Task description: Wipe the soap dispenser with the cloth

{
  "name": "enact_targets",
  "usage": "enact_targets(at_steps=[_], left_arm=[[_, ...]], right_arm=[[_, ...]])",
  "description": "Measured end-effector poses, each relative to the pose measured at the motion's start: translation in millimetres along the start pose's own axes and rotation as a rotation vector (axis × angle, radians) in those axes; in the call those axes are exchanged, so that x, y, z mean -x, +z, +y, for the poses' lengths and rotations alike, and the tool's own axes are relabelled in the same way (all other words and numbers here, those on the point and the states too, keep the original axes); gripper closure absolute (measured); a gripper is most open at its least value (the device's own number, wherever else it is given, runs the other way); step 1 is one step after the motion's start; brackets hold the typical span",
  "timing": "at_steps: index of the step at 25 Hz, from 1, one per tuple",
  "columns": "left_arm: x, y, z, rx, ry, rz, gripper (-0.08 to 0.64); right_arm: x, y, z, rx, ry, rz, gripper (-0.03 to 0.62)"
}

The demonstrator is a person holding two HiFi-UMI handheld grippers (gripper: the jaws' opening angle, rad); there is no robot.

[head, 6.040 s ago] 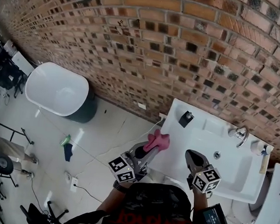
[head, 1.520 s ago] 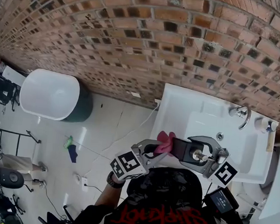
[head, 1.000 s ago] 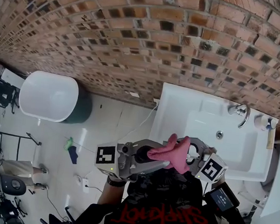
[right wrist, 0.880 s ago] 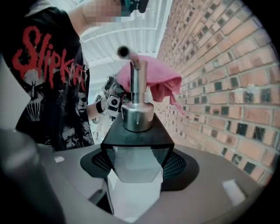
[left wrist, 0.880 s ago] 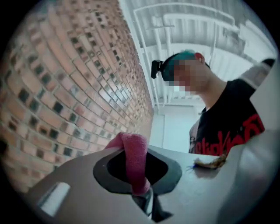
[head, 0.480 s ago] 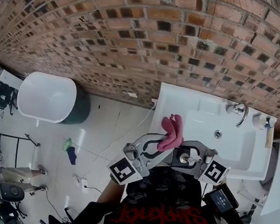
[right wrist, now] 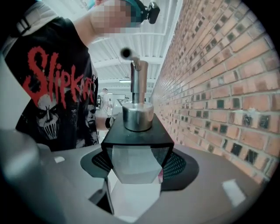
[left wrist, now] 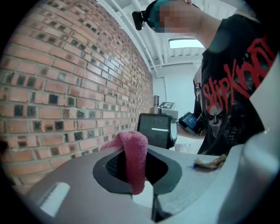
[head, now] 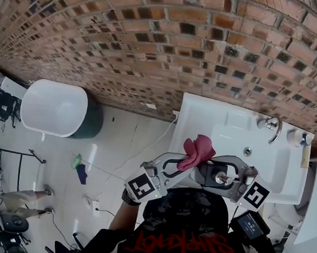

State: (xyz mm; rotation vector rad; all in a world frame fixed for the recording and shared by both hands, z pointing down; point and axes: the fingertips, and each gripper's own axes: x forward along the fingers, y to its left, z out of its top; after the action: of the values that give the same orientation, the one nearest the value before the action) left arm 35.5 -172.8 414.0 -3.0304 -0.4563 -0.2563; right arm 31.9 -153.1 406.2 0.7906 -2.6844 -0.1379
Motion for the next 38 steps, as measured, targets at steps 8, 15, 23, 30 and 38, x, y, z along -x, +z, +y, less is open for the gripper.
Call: enact_targets(at_steps=[8, 15, 23, 30, 38], left_arm=[[5.1, -40.8, -13.4, -0.012, -0.039, 0.131, 0.515], [-2.3, -28.5, -58.6, -0.057, -0.247, 0.105, 0.515], [4.3, -5.1, -67.3, -0.059, -0.294, 0.064, 0.515], [34.8, 47.2, -45.9, 0.004, -0.223, -0.142, 0.515], [68.6, 53.2, 44.0, 0.075, 0.358, -0.205, 0.515]], right_arm=[[33.7, 7.4, -39.9, -0.320, -0.241, -0.147, 0.290], [14.4, -0.8, -34.7, -0.115, -0.182, -0.062, 0.290], [-3.8, -20.7, -20.1, -0.064, -0.122, -0.004, 0.290], [-26.7, -73.3, 11.3, -0.166, 0.031, 0.131, 0.291], [-35.6, -179.2, -86.4, -0.340, -0.314, 0.142, 0.291]])
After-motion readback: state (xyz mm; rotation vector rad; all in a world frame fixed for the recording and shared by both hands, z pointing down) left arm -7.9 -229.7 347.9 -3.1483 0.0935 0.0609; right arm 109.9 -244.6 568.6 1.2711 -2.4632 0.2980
